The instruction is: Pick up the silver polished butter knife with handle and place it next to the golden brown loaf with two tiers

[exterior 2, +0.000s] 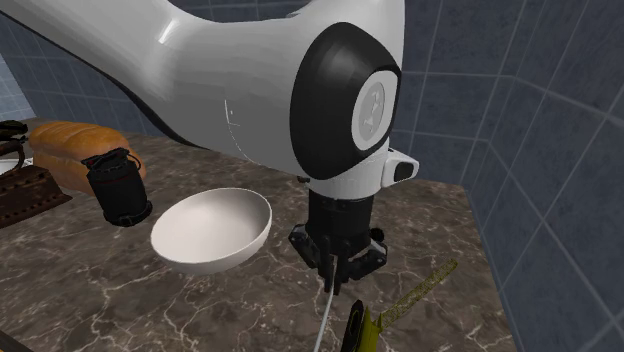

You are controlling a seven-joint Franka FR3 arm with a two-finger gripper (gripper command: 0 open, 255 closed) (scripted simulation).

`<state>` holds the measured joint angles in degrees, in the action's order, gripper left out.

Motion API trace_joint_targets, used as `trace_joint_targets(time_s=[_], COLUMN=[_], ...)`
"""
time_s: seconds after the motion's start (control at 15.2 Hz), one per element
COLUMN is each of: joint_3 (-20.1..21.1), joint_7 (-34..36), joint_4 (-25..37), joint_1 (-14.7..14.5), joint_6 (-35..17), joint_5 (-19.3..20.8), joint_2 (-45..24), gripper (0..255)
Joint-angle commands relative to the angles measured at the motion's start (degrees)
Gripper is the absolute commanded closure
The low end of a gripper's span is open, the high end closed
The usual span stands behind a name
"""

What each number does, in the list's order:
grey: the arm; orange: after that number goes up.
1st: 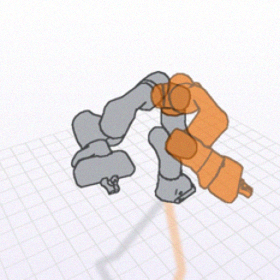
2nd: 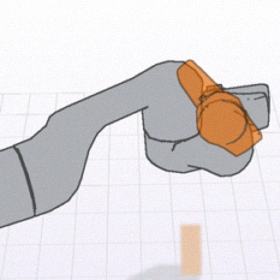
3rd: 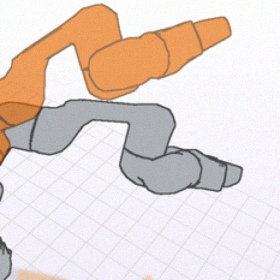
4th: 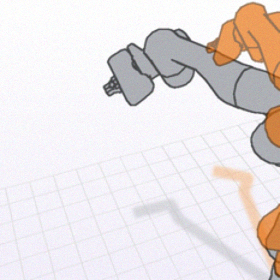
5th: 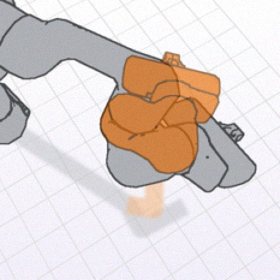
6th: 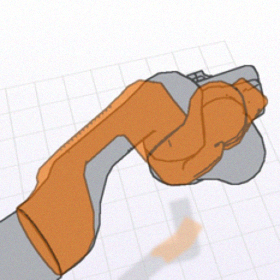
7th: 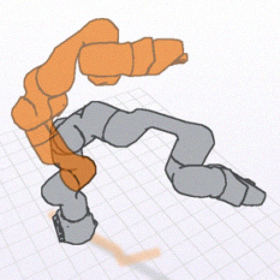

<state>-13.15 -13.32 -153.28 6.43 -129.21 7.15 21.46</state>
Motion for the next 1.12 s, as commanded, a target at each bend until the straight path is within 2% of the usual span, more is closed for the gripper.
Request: trace_joint_targets(time_s=[0.0,0.13,1.06], joint_3=[0.0,0.0,1.2], joint_7=[0.0,0.0,0.2], joint_4=[0.0,0.0,6.5], joint_1=[0.0,0.0,0.1], joint_6=[0.0,0.0,12.8], joint_5=[0.0,0.0,-0.2], joint_2=[0.0,0.0,6.4], gripper=[255,255,255])
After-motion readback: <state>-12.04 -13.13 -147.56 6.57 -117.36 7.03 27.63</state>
